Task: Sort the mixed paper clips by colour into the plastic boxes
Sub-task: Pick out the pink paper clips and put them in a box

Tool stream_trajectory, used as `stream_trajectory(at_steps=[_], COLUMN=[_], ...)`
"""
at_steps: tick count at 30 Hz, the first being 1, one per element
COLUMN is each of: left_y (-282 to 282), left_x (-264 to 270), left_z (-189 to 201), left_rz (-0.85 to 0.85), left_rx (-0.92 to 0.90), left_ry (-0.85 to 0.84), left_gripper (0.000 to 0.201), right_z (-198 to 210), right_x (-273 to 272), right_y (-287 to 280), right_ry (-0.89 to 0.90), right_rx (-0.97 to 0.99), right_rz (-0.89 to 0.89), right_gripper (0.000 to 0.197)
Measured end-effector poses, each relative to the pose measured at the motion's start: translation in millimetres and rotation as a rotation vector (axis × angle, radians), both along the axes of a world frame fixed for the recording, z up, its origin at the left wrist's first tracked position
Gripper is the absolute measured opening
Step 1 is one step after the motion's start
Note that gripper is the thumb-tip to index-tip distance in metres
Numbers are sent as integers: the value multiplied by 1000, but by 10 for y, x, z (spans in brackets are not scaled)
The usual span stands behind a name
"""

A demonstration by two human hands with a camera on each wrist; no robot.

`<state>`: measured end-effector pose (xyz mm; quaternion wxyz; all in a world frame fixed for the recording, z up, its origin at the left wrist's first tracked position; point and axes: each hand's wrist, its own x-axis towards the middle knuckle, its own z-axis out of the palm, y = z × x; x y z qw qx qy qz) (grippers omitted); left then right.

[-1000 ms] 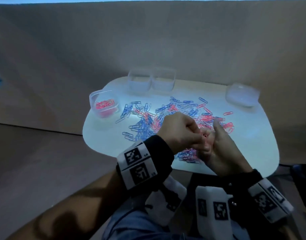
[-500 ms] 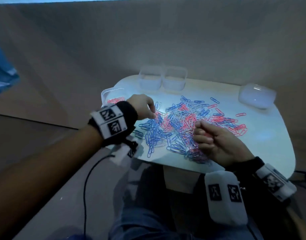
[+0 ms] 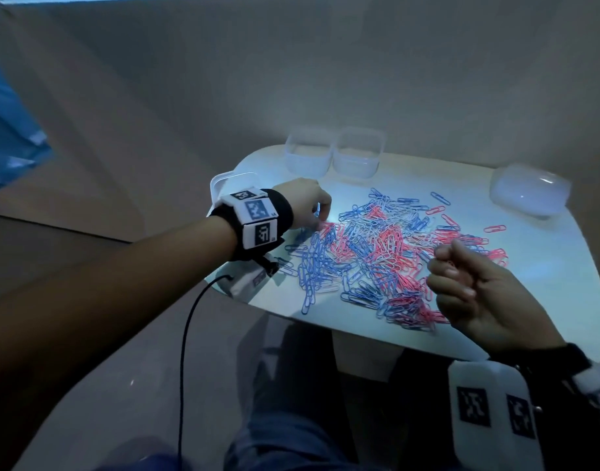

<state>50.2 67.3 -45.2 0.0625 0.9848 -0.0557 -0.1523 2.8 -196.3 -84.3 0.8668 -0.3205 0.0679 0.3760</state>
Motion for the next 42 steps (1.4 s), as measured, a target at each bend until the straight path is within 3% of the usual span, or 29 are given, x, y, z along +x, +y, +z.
stream_trajectory(at_steps=[1, 3, 5, 11, 14, 17, 21, 26, 29, 32, 36, 39, 41, 42], left_y=[13, 44, 62, 3, -39, -83, -260, -438, -713, -838, -480, -148, -109, -121], left_x=[-9, -27, -42, -93, -163, -270, -410, -469, -506, -466, -273, -162, -155, -153], left_z=[-8, -16, -11, 54, 69, 150, 335, 413, 372, 345, 382, 279, 210, 168], left_rz=[2, 23, 40, 169, 314, 363, 349, 405, 311, 224, 356, 405, 344, 285], left_rx=[-20, -70, -101, -232, -500, -710, -962, -1055, -989, -717, -691, -490, -346, -284], left_ry=[-3, -17, -45, -74, -25, 50, 180, 132, 177, 9, -114, -62, 24, 67], left_gripper=[19, 15, 12, 16, 6, 14, 16, 15, 17, 17, 24, 19, 12, 22], right_z=[-3, 74, 161, 141, 181, 221, 202, 202, 210, 208, 173, 149, 144, 142], right_x=[36, -12, -52, -49, -42, -2, 69, 104, 74, 51, 65, 94, 93, 90], right_y=[99, 145, 196, 240, 325, 434, 576, 675, 742, 746, 591, 490, 459, 457], right_ry=[36, -7, -25, 0, -15, -23, 17, 40, 31, 70, 128, 132, 126, 120], right_rx=[134, -55, -138, -145, -196, -266, -310, -291, -235, -189, -149, -181, -186, -191], right_rz=[76, -15, -80, -83, -58, -46, -86, -105, -69, -70, -112, -174, -183, -178], right_gripper=[29, 17, 18, 26, 31, 18, 36, 38, 49, 52, 50, 46, 46, 46])
